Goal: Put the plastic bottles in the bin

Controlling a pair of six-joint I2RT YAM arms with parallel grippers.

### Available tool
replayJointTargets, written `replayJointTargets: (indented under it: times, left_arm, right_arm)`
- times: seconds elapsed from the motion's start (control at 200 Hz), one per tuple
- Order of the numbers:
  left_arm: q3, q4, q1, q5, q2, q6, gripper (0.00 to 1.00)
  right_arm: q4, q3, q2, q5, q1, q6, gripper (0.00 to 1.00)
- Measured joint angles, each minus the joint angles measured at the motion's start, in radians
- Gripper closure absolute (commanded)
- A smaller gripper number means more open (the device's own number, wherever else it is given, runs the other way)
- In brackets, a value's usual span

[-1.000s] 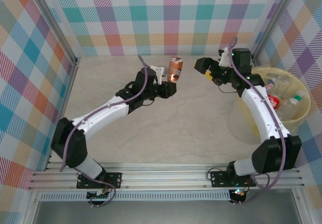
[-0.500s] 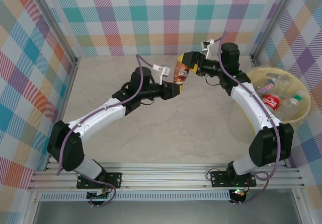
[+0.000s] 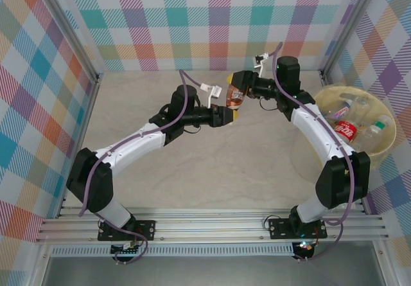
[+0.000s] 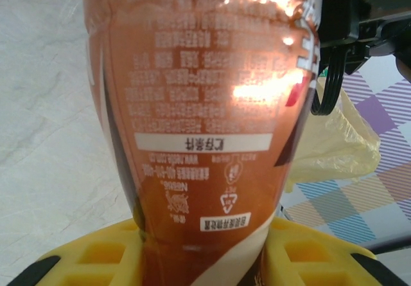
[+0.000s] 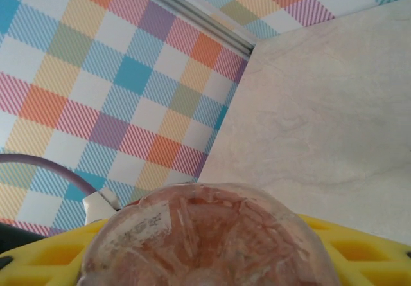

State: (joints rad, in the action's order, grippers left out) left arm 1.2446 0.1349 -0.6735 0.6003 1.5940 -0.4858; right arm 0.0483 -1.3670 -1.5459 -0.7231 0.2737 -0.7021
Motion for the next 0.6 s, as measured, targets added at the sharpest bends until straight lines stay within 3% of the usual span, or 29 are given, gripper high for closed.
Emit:
replayJointTargets:
  times: [0.065,0.225,0.33,0.405,0.6]
  left_arm:
    - [0.004,-0.001,0.001,0.003,0.005,-0.002,0.64]
    - [0.004,-0.004,0.0,-0.001,0.006,-0.024,0.23]
    - [0.003,-0.004,0.0,-0.017,0.005,-0.026,0.06]
    - [0.001,-0.003,0.0,-0.026,-0.003,-0.02,0.0]
    - [-0.052,-0.001,0.002,-0.098,-0.115,-0.006,0.0]
  right_arm:
    - [0.005,0.0,0.0,0.01,0.0,0.007,0.45]
    - [0.04,0.0,0.014,0.047,0.005,0.019,0.51]
    - [0.105,-0.002,0.057,0.127,0.008,0.056,0.54]
    - [0.158,-0.01,0.105,0.205,0.008,0.095,0.55]
    - [0.285,-0.037,0.267,0.415,-0.007,0.208,0.56]
